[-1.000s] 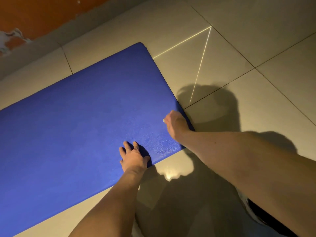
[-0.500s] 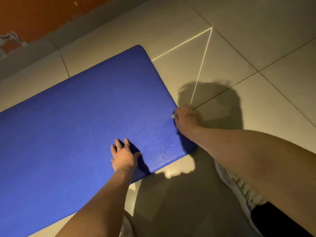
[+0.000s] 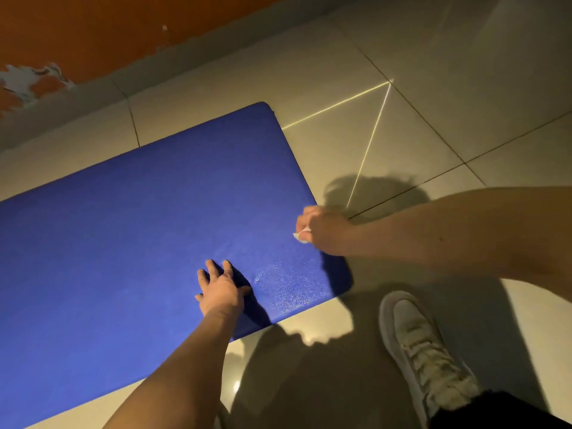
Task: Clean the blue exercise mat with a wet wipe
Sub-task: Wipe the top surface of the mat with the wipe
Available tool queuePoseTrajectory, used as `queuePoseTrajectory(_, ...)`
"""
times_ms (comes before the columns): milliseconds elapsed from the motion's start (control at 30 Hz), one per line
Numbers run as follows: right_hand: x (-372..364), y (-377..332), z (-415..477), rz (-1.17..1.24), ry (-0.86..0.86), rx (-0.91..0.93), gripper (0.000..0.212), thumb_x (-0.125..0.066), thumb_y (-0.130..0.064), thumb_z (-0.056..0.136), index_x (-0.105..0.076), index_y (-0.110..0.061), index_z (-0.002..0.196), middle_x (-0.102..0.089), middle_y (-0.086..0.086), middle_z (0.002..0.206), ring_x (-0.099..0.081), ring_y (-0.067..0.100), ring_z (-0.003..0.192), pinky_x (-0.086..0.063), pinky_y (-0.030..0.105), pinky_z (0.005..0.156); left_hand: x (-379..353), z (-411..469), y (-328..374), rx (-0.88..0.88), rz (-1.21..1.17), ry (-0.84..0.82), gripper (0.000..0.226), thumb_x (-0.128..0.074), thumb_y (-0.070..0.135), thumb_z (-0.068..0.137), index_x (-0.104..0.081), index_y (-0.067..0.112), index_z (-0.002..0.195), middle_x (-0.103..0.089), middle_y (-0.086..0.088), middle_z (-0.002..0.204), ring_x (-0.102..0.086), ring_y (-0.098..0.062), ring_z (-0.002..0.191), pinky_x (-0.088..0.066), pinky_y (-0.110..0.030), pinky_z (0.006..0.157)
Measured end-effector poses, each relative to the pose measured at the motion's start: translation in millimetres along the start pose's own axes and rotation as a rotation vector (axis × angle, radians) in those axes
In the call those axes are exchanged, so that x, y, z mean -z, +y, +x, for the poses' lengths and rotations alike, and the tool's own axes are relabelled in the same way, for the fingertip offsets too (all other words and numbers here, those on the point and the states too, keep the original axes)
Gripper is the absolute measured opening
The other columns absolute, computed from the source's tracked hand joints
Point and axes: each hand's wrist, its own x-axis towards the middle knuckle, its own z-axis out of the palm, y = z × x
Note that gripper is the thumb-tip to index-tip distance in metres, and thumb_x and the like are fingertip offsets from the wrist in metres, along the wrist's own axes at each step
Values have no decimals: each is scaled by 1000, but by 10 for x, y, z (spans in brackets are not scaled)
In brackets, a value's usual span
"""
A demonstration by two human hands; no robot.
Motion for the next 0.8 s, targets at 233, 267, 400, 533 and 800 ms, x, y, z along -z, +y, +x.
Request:
queuePoseTrajectory(233, 244, 346, 32, 71, 156, -230, 28, -61, -14, 90, -57, -20, 62, -54, -6, 74, -50, 18, 66, -36, 28, 60, 77, -48, 11, -6, 17, -37, 79, -63, 43, 94, -17, 27, 157, 9, 0, 165, 8, -30, 152, -30, -59, 113)
queuePoseTrajectory(267, 115, 366, 75, 121, 179, -256, 21, -61, -14, 93, -64, -15, 73, -57, -2, 88, -54, 19, 74, -40, 28, 66, 71, -34, 12, -8, 24, -36, 79, -63, 44, 94, -16, 27, 157, 9, 0, 165, 8, -30, 152, -30, -59, 113)
queuePoseTrajectory(400, -298, 260, 170, 96, 219, -255, 17, -54, -8, 96, -60, -11, 80, -47, 12, 90, -48, 21, 82, -45, 23, 68, 58, -15, -8, -9, 53, -46, 81, -62, 44, 95, -13, 28, 158, 12, 1, 166, 10, -29, 152, -29, -58, 114)
queuePoseTrajectory(533, -736, -112, 174, 197, 266, -143, 10, -60, 4, 88, -64, 0, 80, -54, 18, 95, -51, 34, 90, -43, 38, 79, 51, 6, -20, 0, 68, -52, 82, -60, 46, 95, -10, 31, 158, 14, 3, 165, 11, -27, 152, -32, -58, 113)
queuePoseTrajectory(800, -795, 77, 422, 56, 115, 218, 20, -76, 8, 72, -68, -9, 79, -52, 7, 84, -53, 30, 78, -43, 32, 65, 131, 11, -11, -10, 43, -38, 83, -67, 46, 91, -21, 27, 158, 0, -1, 166, 0, -29, 151, -37, -50, 112)
